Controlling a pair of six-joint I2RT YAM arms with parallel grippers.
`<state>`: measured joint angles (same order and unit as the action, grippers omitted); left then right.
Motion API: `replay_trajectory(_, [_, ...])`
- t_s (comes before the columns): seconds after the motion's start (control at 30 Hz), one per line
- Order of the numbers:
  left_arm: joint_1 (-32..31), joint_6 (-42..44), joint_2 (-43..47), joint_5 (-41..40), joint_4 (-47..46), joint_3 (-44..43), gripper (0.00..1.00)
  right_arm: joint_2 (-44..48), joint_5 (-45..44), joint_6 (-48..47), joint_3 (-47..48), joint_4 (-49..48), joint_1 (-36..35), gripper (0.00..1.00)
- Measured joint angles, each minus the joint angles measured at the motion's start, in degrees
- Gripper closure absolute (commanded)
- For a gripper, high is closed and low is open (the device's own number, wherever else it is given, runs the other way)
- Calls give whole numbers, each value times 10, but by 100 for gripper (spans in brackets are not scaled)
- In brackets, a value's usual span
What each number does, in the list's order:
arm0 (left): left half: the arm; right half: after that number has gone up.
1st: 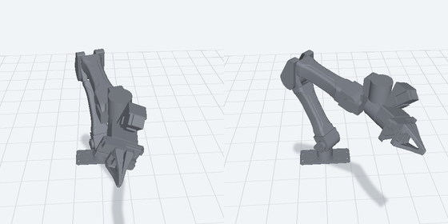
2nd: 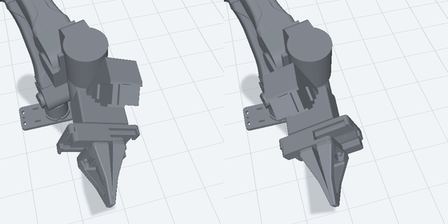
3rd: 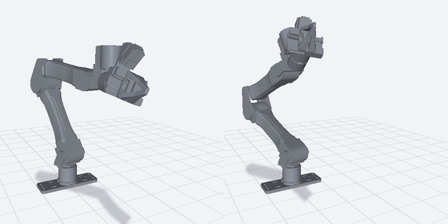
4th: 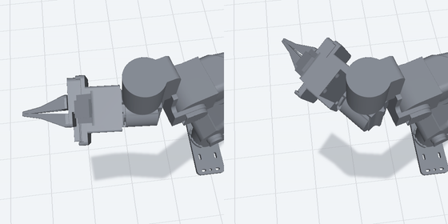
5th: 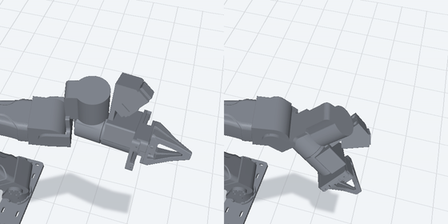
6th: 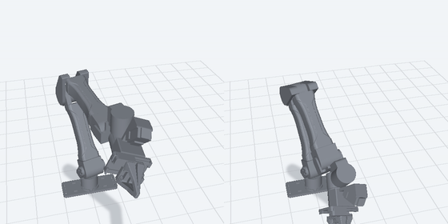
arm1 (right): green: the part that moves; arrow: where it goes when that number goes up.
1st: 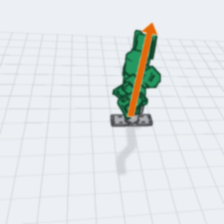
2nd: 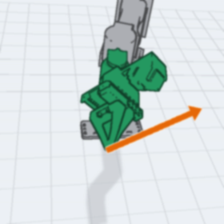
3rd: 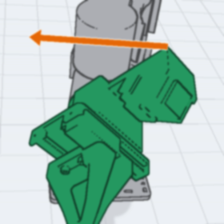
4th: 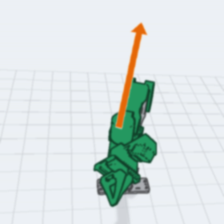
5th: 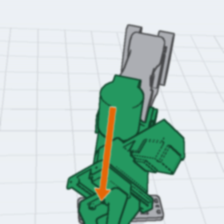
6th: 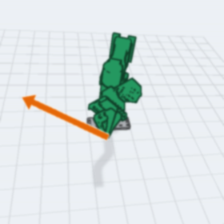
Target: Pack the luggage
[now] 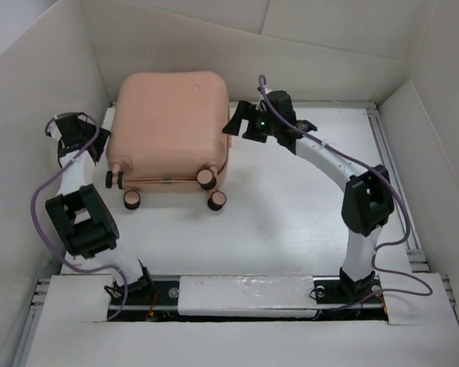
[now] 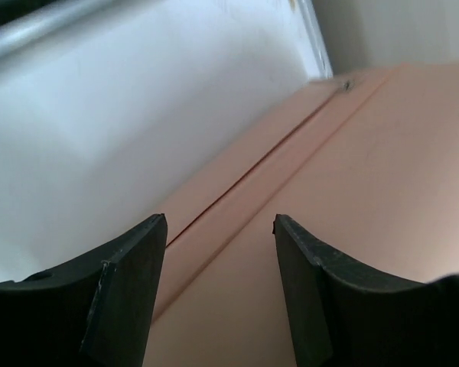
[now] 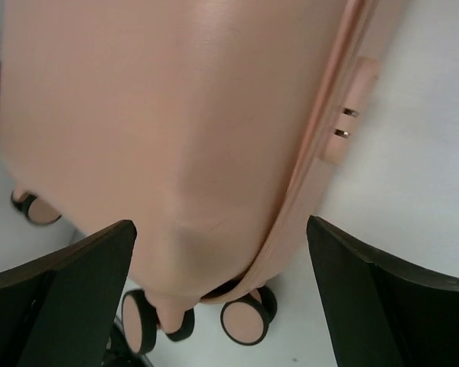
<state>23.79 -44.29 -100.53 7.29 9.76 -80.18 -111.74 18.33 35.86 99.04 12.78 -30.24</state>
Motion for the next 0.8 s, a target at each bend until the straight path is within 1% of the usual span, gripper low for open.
replay_trajectory(0.07, [-14, -4, 68, 4, -39, 94, 46, 32, -21, 4, -49, 0, 21, 0])
replay_trajectory(0.1, [-24, -4, 100, 8, -49, 130, 46, 52, -33, 5, -73, 3, 35, 2])
replay_trajectory(0.13, [-39, -2, 135, 16, -59, 170, 46, 69, -44, 7, -92, 6, 51, 7])
replay_trajectory(0.17, [-55, 0, 168, 22, -66, 208, 48, 85, -59, 10, -105, 8, 68, 27])
replay_trajectory(0.2, [-71, 5, 198, 35, -63, 241, 48, 97, -73, 10, -113, 10, 84, 37])
replay_trajectory(0.23, [-87, 12, 221, 52, -57, 272, 48, 106, -87, 16, -116, 14, 104, 43])
replay_trajectory(0.27, [-102, 18, 238, 72, -47, 301, 48, 111, -100, 19, -115, 18, 125, 53])
replay_trajectory(0.3, [-115, 15, 251, 97, -48, 323, 48, 109, -109, 21, -107, 24, 144, 56])
replay_trajectory(0.33, [-129, 19, 266, 124, -47, 339, 50, 100, -118, 23, -93, 33, 162, 56])
replay_trajectory(0.4, [-156, 34, 282, 150, -32, 359, 50, 67, -137, 20, -57, 53, 188, 56])
replay_trajectory(0.43, [-174, 40, 284, 158, -22, 369, 51, 45, -144, 18, -34, 67, 194, 54])
replay_trajectory(0.47, [-193, 43, 284, 163, -14, 377, 51, 19, -152, 15, -9, 79, 196, 52])
replay_trajectory(0.5, [-212, 45, 283, 165, -6, 383, 52, -4, -157, 12, 10, 88, 196, 42])
replay_trajectory(0.57, [-271, 46, 283, 153, 8, 393, 52, -41, -160, 4, 28, 103, 192, 33])
replay_trajectory(0.6, [-304, 44, 281, 145, 14, 395, 52, -54, -165, 1, 28, 105, 192, 31])
replay_trajectory(0.63, [-357, 46, 275, 133, 39, 395, 52, -64, -165, 0, 33, 106, 195, 30])
replay_trajectory(0.67, [-369, 44, 273, 135, 45, 396, 52, -72, -161, -3, 40, 107, 202, 28])
replay_trajectory(0.73, [-438, 37, 251, 138, 62, 392, 53, -78, -155, -12, 52, 115, 214, 27])
replay_trajectory(0.77, [-464, 28, 240, 135, 73, 386, 53, -78, -156, -18, 55, 118, 218, 27])
replay_trajectory(0.8, [-476, 27, 236, 133, 86, 373, 53, -74, -158, -23, 56, 119, 221, 25])
